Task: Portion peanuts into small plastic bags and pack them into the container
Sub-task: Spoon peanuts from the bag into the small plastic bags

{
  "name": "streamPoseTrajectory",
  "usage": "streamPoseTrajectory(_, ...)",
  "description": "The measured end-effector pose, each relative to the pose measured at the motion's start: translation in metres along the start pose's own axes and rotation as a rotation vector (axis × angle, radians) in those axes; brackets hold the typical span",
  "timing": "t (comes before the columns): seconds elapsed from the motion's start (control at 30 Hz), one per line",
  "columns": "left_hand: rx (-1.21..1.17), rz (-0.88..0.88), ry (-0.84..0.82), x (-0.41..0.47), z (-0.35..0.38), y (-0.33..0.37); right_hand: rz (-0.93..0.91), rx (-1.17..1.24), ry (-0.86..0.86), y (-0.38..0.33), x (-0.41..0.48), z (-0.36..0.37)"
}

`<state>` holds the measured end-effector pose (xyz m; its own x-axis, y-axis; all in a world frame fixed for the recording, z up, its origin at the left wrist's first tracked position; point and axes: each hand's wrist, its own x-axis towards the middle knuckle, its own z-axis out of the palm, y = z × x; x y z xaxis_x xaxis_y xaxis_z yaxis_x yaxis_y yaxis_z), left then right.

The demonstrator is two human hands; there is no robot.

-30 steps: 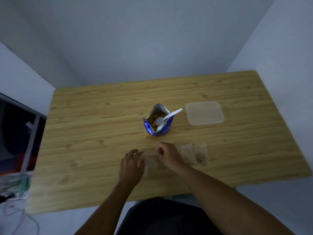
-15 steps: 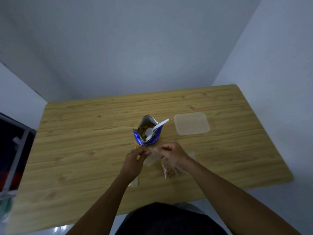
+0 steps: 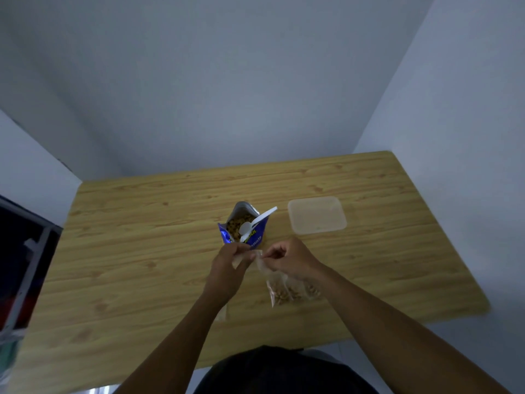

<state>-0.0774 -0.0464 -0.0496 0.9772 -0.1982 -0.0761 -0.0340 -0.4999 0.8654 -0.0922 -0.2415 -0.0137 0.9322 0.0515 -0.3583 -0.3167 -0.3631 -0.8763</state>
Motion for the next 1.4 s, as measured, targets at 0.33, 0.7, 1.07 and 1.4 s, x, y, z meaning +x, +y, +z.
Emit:
streamPoseTrajectory(0.33, 0.279, 0.061, 0.003, -0.021, 0.027, 0.013, 0.009, -0.166, 0.06, 0.0, -0.002, -0.007)
streamPoseTrajectory(0.7, 0.369, 0.155, -0.144, -0.008, 0.027, 0.018, 0.014, -0.164, -0.005, 0.005, -0.005, -0.016)
streamPoseTrajectory(1.07, 0.292, 0.138, -0.146, -0.007, 0.014, 0.032, 0.003, -0.222, 0.073, 0.006, 0.0, -0.028)
streamPoseTrajectory(1.4, 0.446, 0.424, -0.011, -0.007, 0.013, 0.033, 0.062, -0.035, -0.026, -0.013, 0.003, -0.034)
